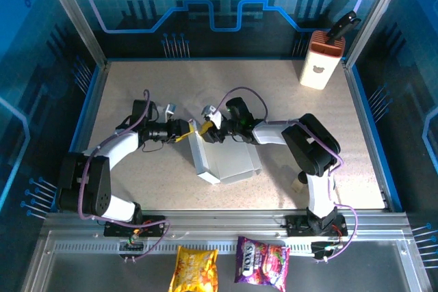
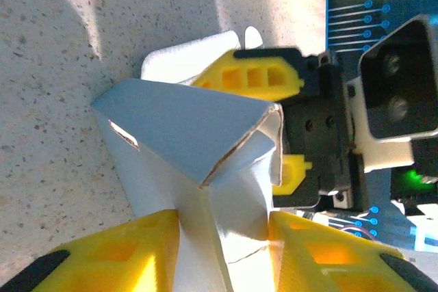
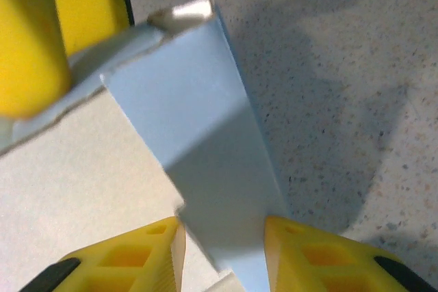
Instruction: Fold the paper box
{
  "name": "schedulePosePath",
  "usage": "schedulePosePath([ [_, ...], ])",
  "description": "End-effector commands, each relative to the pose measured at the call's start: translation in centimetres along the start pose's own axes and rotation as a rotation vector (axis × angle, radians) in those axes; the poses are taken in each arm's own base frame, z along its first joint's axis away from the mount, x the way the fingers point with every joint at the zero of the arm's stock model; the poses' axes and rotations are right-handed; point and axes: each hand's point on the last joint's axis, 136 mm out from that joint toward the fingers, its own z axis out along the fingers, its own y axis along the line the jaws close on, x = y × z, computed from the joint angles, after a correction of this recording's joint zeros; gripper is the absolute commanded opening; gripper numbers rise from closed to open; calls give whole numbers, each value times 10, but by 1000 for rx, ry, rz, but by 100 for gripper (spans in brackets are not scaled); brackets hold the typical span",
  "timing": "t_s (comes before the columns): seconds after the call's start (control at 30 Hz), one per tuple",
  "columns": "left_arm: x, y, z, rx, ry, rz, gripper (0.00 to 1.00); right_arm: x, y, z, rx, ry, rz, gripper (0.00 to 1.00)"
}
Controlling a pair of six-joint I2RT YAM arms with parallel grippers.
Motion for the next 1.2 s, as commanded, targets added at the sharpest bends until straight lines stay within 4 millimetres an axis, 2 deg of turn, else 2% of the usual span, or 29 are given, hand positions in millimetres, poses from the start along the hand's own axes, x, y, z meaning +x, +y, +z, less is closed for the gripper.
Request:
schedulePosePath([
  [0.0, -4, 7, -9, -34, -50, -29, 38, 4, 18, -7, 1, 48, -4, 37],
  [0.27, 0, 29, -13, -99, -62, -86, 38, 7, 45, -7, -11, 106, -12, 36],
  [0.43, -2, 27, -12, -81, -61, -82, 38, 9, 28, -10, 113, 129, 2, 31],
  [0.6, -6, 22, -10, -54, -52, -72, 39, 15, 47, -10, 61, 146, 41, 30],
  [0.8, -10, 6, 4, -3, 1, -45, 38, 23, 83, -5, -2, 129, 136, 30],
  [0.9, -11, -6, 14, 5, 36, -14, 38, 15, 95, 3, -19, 84, 165, 29],
  [1.0, -16, -18, 20, 16, 47, 10, 37, 7, 101, 11, -26, 34, 192, 29],
  [1.17, -20, -42, 28, 17, 85, 66, 37, -7, 96, 12, -1, -72, 245, 29],
])
